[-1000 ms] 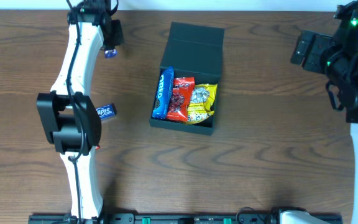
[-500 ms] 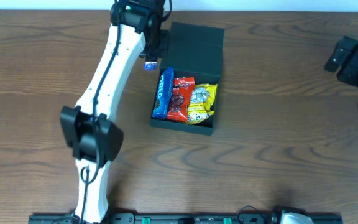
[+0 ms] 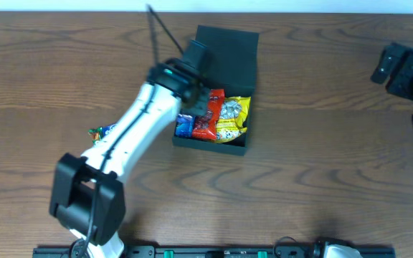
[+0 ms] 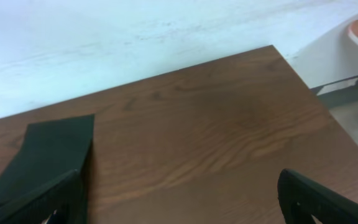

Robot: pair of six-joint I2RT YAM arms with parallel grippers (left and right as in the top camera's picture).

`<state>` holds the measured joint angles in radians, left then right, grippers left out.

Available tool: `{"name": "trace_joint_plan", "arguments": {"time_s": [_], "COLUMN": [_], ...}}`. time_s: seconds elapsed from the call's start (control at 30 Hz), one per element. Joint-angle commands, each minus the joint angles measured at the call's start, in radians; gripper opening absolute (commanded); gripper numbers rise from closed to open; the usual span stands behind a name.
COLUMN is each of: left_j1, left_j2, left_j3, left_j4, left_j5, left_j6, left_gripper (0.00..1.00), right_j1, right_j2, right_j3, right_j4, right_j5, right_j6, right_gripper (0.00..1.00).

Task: Pack container
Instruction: 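Carry the dark blue bar with the left gripper over the box, then lower the bar into the box, open the left gripper, withdraw left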

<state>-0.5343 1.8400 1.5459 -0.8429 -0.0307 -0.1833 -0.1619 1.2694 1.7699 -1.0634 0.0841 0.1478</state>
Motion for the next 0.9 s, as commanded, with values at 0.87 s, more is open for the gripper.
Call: {"name": "trace_joint_plan", "arguments": {"time_s": [0.87], "left_j1": [-0.048], "left_j2": [0.138], "left_j3": [0.010], "left_j4": [0.036], "left_j5": [-0.001], "left_j6": [-0.206], "left_gripper": [0.28], "right_j1": [-0.008], "right_j2": [0.006], "right_j3": [0.003], "right_j4": [-0.082], "right_j5": [-0.060], "right_j6": [-0.014], "right_gripper": [0.99]}}
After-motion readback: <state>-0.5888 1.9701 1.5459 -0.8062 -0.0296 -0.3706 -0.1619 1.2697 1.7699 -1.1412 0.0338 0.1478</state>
